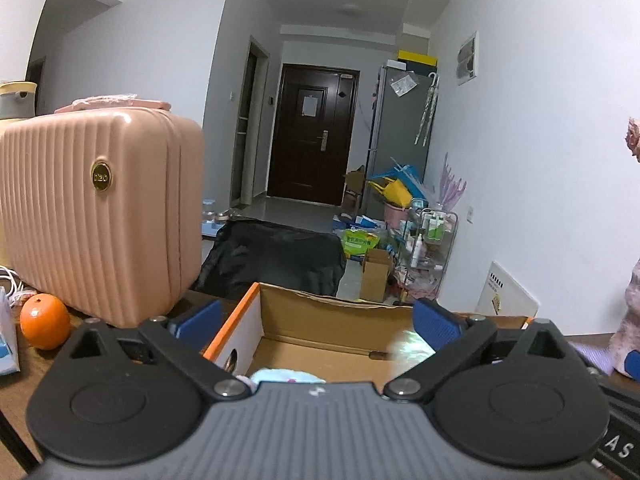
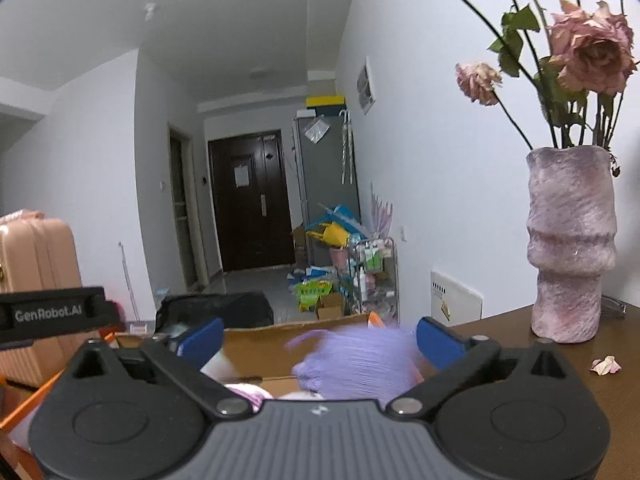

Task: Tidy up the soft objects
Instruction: 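Open both grippers to drop the pouch and bath puff into the box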

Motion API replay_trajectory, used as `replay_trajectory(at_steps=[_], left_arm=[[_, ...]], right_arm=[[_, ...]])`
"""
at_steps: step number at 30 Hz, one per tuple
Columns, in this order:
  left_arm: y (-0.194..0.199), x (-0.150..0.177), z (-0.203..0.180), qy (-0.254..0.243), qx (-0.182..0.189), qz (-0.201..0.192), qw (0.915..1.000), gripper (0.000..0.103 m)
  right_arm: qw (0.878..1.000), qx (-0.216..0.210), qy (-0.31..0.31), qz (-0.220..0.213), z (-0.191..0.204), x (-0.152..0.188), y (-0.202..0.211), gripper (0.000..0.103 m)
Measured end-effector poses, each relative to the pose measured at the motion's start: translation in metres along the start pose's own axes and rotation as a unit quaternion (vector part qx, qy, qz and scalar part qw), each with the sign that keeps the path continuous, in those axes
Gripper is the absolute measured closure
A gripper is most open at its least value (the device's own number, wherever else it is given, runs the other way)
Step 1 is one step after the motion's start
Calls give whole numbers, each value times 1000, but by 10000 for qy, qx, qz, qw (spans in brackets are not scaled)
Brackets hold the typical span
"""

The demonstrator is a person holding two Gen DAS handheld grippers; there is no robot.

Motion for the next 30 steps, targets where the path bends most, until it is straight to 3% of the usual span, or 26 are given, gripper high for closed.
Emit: replay_trajectory(at_steps=[30], left_arm=[[4, 10, 14, -56, -247, 22, 9997, 0]], right_arm=[[9998, 82, 176, 28, 1, 8, 11, 0]])
Point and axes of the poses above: each gripper's, at about its wrist camera, not at the fingertips, and y roughly against the way its jaws point, z to its left, x to its underside, the point moved 6 cm from there along -y, roughly the way its jaws point, and after that the axes turned 2 degrees about -y, right-handed, at the moved point
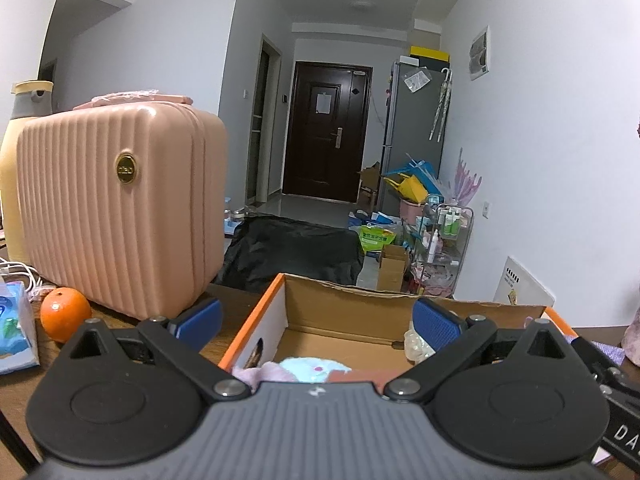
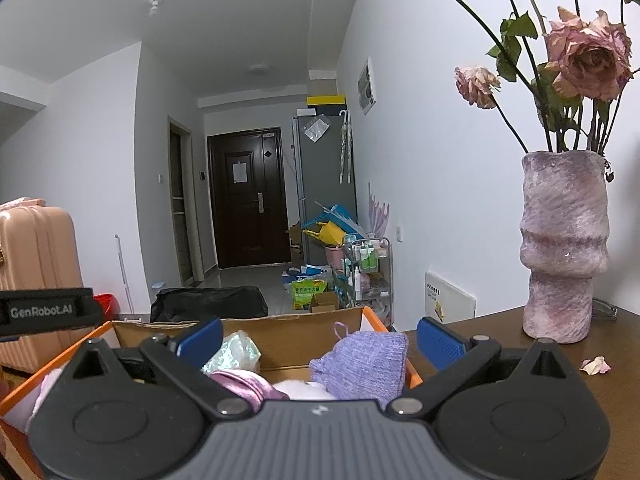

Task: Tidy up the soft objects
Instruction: 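Open both grippers to drop the pouch and bath puff into the box, then withdraw both grippers from the box back over the table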

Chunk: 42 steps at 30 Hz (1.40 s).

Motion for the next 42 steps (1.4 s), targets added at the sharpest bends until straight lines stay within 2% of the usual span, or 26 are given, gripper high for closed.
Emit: replay_trajectory(at_steps=[17, 42], left_arm=[[30, 9, 17, -110, -122, -65, 9998, 0], [100, 41, 22, -249, 124, 115, 9995, 0]], right_arm=[[9999, 84, 91, -45, -6, 7, 39, 0], [9990, 111, 411, -126, -21, 18, 122, 0]])
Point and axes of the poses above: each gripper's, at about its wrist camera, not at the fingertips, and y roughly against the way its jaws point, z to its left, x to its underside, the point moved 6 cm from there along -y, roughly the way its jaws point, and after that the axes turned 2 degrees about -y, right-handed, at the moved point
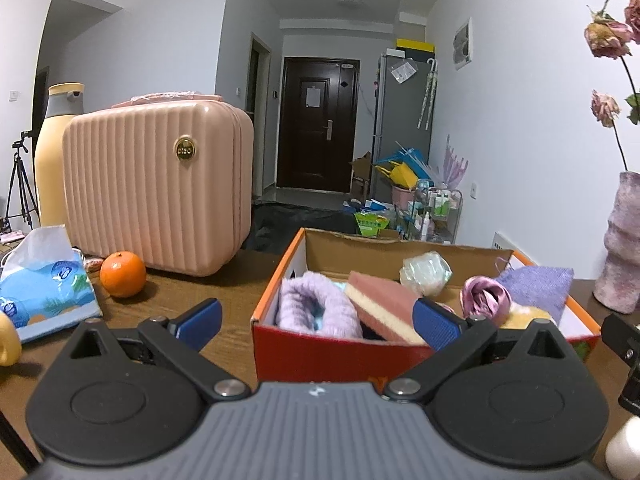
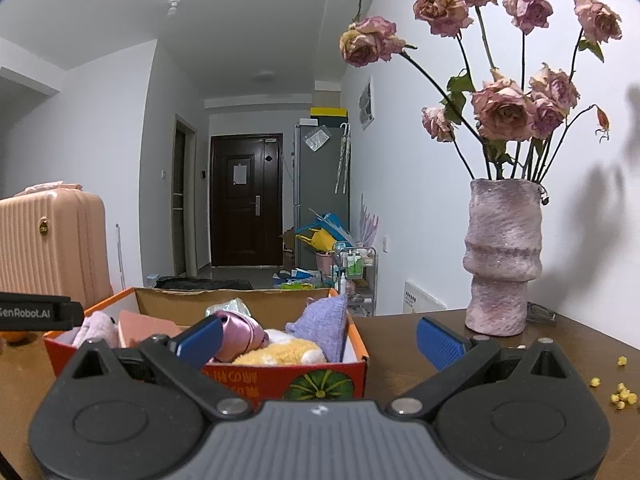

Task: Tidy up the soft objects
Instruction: 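Withdraw both grippers from the box back over the table, then lower the right gripper toward the white round sponge on the table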

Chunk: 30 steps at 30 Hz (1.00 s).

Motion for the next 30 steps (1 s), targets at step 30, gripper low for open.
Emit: replay_trajectory(at_steps=[30], left_arm=[[85, 45, -3, -297, 254, 315, 9987, 0]], right_arm=[[9990, 28, 326, 290, -40, 21, 87, 0]])
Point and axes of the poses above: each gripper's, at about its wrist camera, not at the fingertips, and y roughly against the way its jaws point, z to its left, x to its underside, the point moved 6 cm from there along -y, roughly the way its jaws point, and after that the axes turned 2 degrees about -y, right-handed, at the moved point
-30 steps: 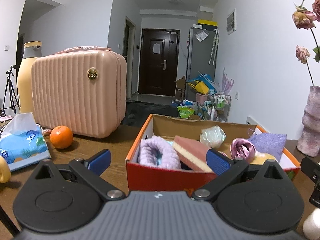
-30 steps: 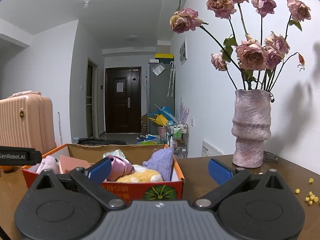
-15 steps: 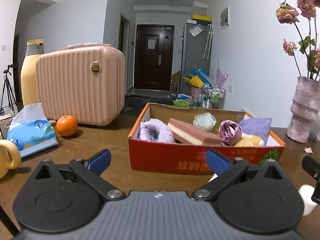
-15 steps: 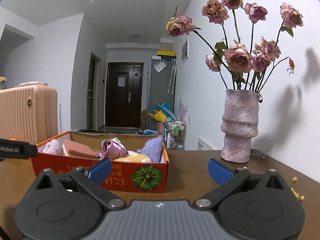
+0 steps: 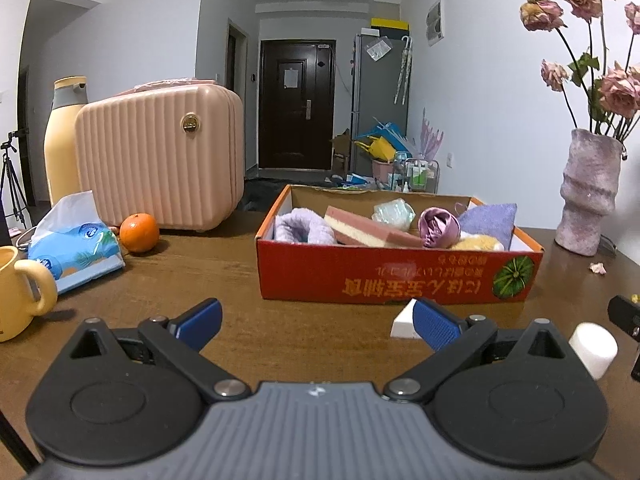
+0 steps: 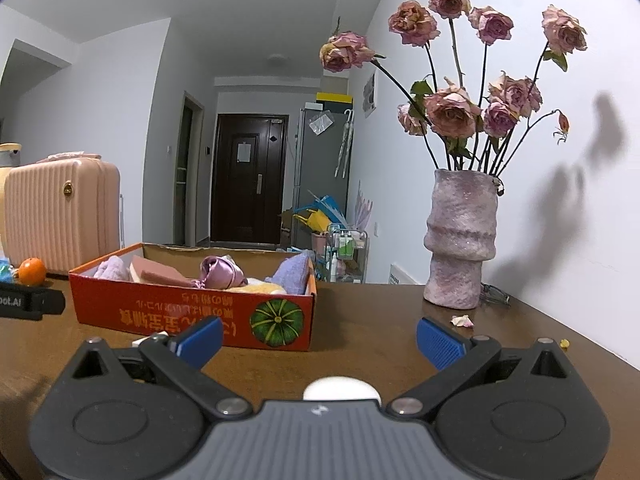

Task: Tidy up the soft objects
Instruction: 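Lower the right gripper toward the white round sponge on the table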

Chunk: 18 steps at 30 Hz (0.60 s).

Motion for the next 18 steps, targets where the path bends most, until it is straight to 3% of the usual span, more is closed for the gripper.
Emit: replay_trajectory(at_steps=[10, 18], left_arm=[[10, 9, -6, -117, 83, 114, 9998, 0], [2, 13, -9, -189, 156, 287, 9993, 0]], right_arm=[[9999, 55, -57, 133, -10, 4, 5, 0], [9980, -28, -98, 626, -12, 13, -13, 0]])
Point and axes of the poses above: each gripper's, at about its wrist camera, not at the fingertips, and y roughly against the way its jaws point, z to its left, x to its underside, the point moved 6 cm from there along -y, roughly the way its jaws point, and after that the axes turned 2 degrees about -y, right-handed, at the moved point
